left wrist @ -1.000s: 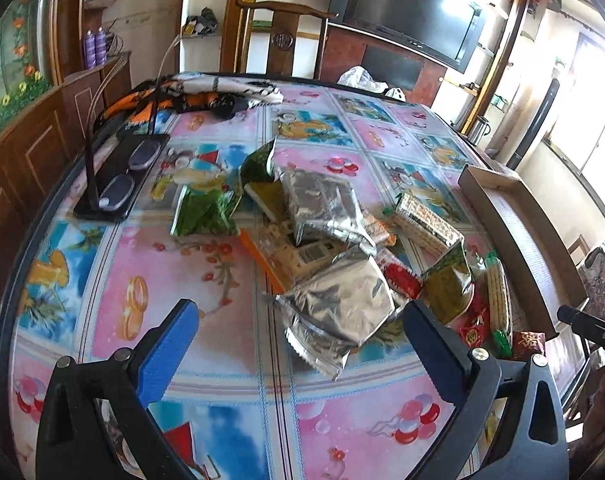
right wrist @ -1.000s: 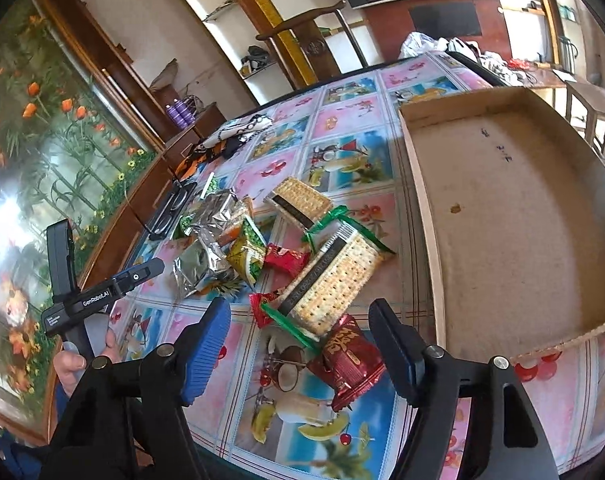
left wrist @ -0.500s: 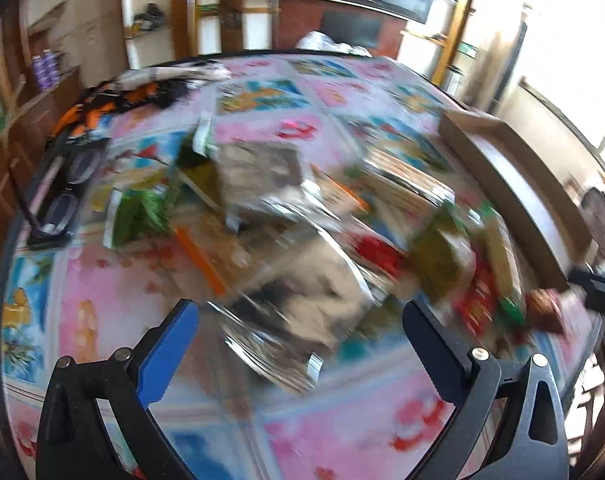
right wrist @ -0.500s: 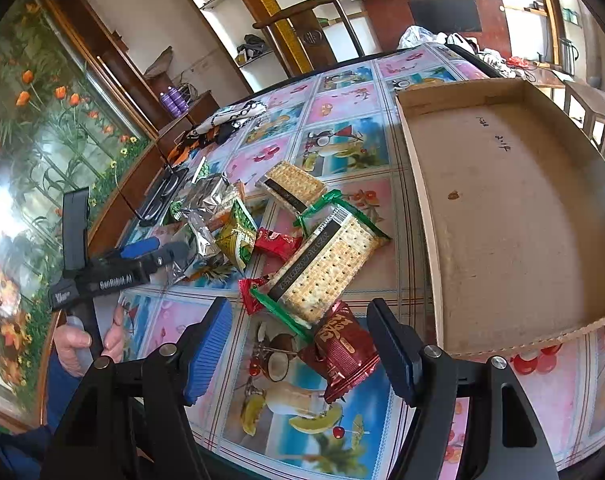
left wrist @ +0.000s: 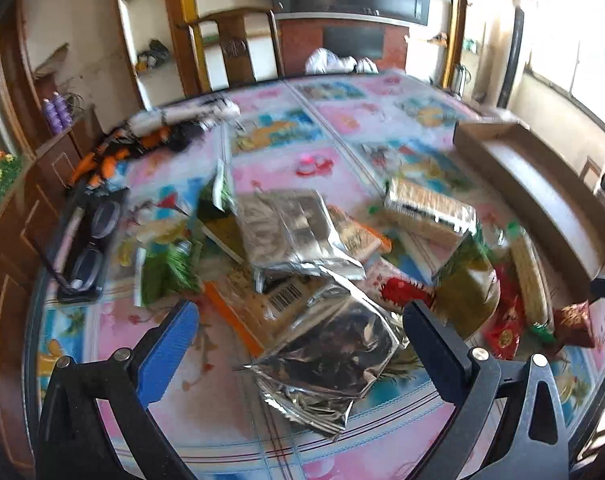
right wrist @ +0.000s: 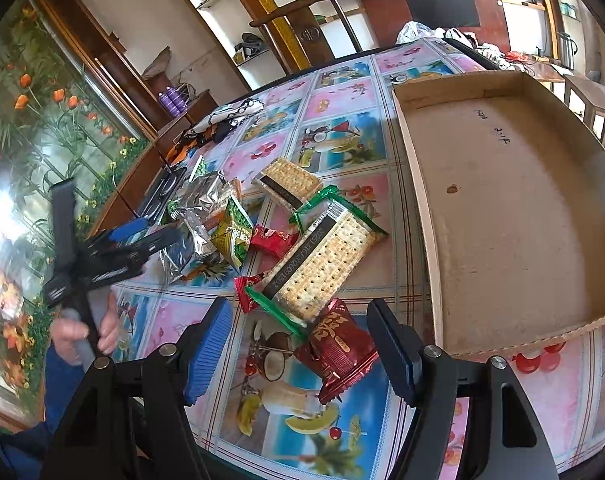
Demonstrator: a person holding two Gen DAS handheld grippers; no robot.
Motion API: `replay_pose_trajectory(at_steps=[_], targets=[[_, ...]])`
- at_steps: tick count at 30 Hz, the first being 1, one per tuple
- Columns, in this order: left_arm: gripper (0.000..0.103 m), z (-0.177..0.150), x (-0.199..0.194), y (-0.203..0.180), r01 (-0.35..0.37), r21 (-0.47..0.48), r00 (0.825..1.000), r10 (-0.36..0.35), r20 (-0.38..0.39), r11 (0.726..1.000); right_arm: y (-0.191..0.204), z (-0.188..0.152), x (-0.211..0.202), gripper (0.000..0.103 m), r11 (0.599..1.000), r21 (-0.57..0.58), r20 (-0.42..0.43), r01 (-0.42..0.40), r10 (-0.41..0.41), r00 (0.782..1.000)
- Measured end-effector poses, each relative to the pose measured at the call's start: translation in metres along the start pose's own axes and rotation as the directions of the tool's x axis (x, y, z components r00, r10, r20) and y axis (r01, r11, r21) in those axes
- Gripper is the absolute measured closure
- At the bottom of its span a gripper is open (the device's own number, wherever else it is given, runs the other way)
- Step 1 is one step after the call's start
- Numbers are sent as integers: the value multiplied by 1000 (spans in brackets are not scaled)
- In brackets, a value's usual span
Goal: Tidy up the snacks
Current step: 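Move the left gripper toward the silver foil bag while the right gripper approaches the red-wrapped snack, then grasp the silver foil bag with the left gripper while the right gripper grasps the red-wrapped snack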
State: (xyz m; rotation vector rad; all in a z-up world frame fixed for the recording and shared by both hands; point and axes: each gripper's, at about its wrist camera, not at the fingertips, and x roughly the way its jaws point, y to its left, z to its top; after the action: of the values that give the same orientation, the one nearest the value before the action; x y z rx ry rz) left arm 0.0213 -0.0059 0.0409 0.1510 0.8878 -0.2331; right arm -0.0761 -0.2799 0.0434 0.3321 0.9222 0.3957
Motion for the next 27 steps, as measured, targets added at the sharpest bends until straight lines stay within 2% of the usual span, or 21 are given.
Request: replay_pose_trajectory(at_steps=[3, 9, 12, 17, 21, 24, 27], targets=[[1, -11, 3, -9, 72, 23, 996, -71, -48, 997, 0, -1, -1, 29, 1000, -9, -2, 5, -5, 1000], [1, -29, -16, -26, 220, 64, 975, -216, -58, 973, 1, 0, 0, 29, 1000, -27, -5, 5, -5, 1000], [1, -26, -16, -26, 166, 53, 985, -164, -43, 985, 2, 0, 2, 29, 999, -45, -11, -1, 1, 1000], [2, -22, 2, -26, 104, 24, 991, -101, -82, 994, 11, 2, 10, 29, 992, -125, -39, 23, -28, 999], [24, -22, 9, -33, 60, 52, 995, -55, -86, 997, 19, 2, 22, 29, 974, -216, -73, 64, -82, 994], [33, -24, 14, -33, 9, 65, 996, -2, -92, 998, 23, 0, 34, 30, 956, -277, -115, 93, -129, 985], [34, -27, 17, -31, 0, 64, 995, 6, -96, 998, 28, -7, 40, 36, 938, -328, -134, 115, -166, 977]])
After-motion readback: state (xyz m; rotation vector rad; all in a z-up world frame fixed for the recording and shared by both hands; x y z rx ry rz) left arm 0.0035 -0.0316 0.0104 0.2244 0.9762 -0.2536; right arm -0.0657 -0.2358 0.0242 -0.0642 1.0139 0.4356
